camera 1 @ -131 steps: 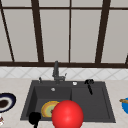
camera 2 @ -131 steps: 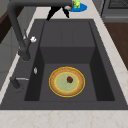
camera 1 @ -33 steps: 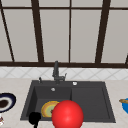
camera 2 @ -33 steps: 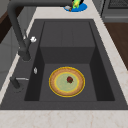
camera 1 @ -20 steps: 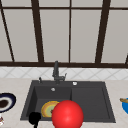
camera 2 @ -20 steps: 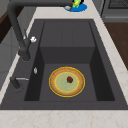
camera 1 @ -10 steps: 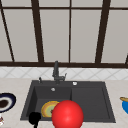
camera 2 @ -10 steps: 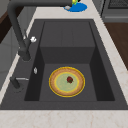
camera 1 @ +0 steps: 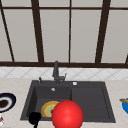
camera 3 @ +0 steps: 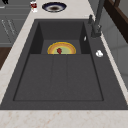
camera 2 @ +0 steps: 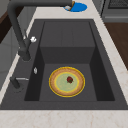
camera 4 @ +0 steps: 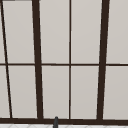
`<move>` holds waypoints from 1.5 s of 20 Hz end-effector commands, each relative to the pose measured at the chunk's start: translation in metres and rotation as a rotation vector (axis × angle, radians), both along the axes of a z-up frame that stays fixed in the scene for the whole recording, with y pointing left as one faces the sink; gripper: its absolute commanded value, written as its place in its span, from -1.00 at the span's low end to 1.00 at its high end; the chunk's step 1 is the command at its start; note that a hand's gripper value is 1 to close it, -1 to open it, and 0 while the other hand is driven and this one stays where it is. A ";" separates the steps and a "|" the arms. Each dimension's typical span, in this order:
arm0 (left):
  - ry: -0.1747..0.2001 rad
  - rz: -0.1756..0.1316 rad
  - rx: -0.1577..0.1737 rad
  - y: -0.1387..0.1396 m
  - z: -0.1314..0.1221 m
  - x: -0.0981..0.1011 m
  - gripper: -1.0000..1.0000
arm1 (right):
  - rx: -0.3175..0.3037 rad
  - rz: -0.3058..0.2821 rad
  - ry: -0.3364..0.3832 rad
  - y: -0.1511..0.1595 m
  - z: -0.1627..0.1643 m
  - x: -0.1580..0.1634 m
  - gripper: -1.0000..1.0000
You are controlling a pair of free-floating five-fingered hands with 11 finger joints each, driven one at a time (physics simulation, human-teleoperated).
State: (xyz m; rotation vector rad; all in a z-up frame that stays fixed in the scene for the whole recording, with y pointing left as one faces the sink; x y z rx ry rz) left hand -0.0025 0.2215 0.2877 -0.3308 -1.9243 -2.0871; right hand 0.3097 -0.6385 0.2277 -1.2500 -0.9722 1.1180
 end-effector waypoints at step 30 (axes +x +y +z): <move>0.000 0.000 0.000 0.000 0.000 0.000 0.00 | -0.004 0.024 0.014 0.176 0.082 -0.014 1.00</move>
